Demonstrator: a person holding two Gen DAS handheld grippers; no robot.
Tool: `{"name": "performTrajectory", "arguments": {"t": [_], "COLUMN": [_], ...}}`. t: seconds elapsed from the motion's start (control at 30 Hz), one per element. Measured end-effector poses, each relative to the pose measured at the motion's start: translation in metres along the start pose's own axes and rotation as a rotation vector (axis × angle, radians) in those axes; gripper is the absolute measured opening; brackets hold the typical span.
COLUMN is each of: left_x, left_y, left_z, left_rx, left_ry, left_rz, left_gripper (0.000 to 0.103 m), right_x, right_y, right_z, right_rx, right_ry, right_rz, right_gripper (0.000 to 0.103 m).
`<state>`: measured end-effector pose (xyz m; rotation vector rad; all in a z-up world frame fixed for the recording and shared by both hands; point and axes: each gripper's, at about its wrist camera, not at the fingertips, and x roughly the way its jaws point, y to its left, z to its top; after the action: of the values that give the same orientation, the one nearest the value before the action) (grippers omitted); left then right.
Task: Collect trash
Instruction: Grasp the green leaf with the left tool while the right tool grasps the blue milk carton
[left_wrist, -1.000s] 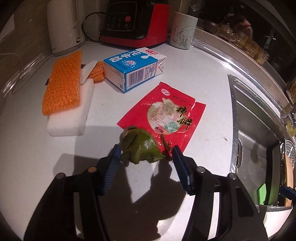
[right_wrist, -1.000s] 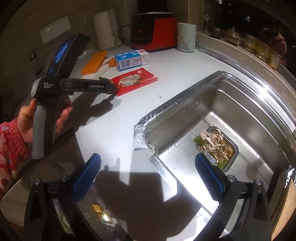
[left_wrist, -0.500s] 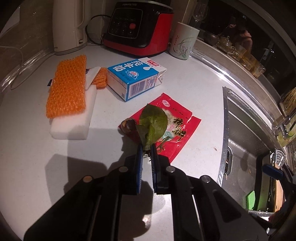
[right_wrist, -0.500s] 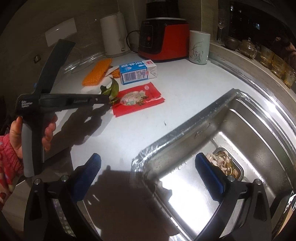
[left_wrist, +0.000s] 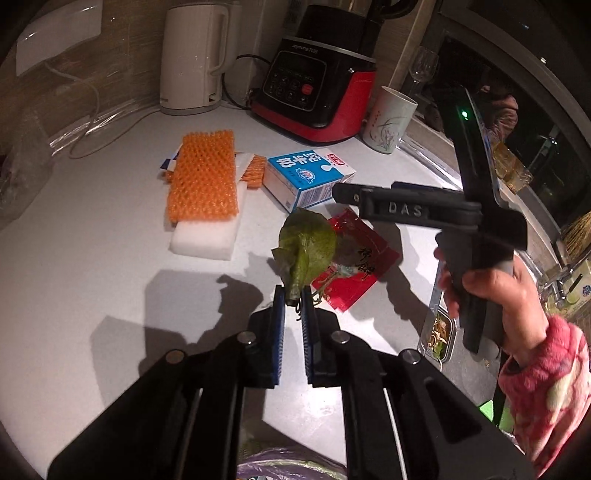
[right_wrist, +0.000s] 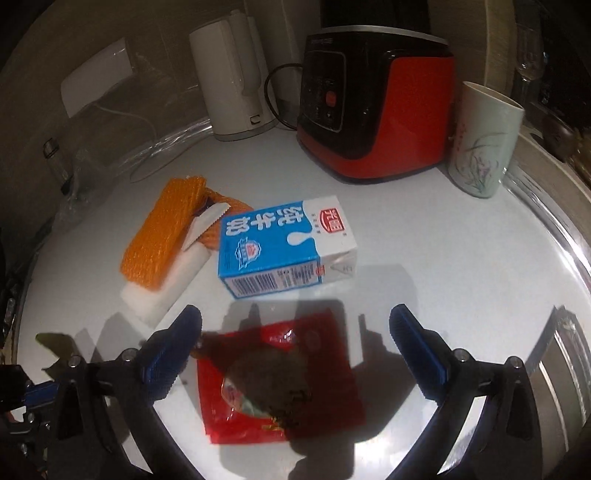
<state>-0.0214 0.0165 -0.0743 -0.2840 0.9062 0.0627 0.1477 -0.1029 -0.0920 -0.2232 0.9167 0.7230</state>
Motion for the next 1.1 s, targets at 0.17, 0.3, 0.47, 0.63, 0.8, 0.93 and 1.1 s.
{"name": "performTrajectory", "arguments": {"t": [0.17,0.3,0.47,0.63,0.8,0.93,1.1], "left_x": [-0.007,-0.005,0.010,0.018,0.019,0.014,0.007], "left_y": [0.011,0.017,0.016,0.013,0.015,0.020,0.022], "left_z": [-0.006,-0.006,0.000,0.004,0.005,0.005,0.005], "left_rx": [-0.034,-0.071,-0.086,-0.105,-0.104,-0.123,-0.130], "left_ry": [-0.007,-0.009,-0.002,0.008,0.018,0.010,0.001], "left_rz": [0.011,0.017,0.020,0.018,0.037,0.038,0.033], "left_gripper": [0.009,0.009,0.009,0.009,0.009,0.009,0.009], "right_x": [0.015,0.032,0.058,0.089,0.104,0.097,0.076], "right_y": [0.023,0.032,0.049,0.063,0.058,0.047,0.039], "right_z": [0.028,0.038,0.044,0.041,0.047,0.055,0.059], "right_rx": [-0.482,-0.792,-1.047,-1.147,-1.091,-1.005,-0.875], "right_ry": [0.134,0.277,0.384,0.455,0.506,0.483,0.429], "right_rz": [-0.001,-0.006,0.004,0.071,0.127,0.119,0.129], "right_gripper": [0.101,0.101,0.101,0.101,0.086,0.074,0.072]}}
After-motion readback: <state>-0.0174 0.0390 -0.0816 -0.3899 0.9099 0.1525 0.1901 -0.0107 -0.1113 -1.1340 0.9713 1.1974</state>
